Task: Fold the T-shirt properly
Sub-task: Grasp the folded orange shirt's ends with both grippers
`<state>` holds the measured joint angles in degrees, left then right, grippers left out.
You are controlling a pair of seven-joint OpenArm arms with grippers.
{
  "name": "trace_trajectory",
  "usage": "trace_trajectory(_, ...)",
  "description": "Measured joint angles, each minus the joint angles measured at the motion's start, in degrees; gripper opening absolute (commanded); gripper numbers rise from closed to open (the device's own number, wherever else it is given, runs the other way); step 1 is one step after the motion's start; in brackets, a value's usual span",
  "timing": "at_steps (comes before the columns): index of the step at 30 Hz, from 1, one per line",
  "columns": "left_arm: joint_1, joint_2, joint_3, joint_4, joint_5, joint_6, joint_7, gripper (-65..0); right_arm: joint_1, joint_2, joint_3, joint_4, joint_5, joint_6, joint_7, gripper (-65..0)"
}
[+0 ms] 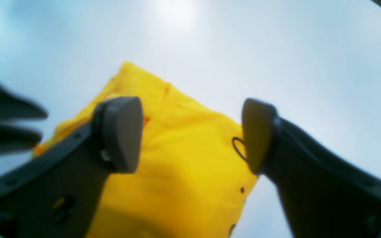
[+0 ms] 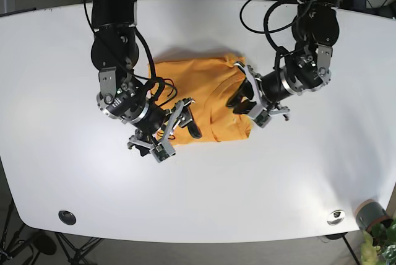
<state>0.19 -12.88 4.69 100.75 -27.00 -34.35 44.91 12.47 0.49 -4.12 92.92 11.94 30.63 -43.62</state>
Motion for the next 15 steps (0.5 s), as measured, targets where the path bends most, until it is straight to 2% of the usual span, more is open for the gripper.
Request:
trace_trajectory(1,0.1,0.8,0.2,0.0,0.0,1.0,0.0,-53.7,0.8,0.2,0.0,-1.4,0.0,0.09,-0.1,-38.2)
trace_trajectory(5,0.8,3.8,0.8,0.0,0.1,7.6,0.0,-53.9,4.1,1.3,-0.3,-7.3,0.3,0.48,0.4,-54.4)
trace_trajectory(9,2.1,5.5,1.8,0.0,0.0,8.4,-0.3,-54.0,6.7,2.4,-0.2,-13.1,-0.1,0.46,2.5,-56.1)
trace_trajectory(12,2.7,5.7,2.9,-0.2,0.1,8.4,-0.1,-54.0,8.5,3.2,-0.2,-18.1,0.3,0.5,7.0,-56.1)
trace_trajectory(15,3.2,5.7,3.0,-0.9,0.0,8.4,-0.5,-54.0,10.3,4.4,-0.5,-23.0,0.2,0.9,9.0,-56.1)
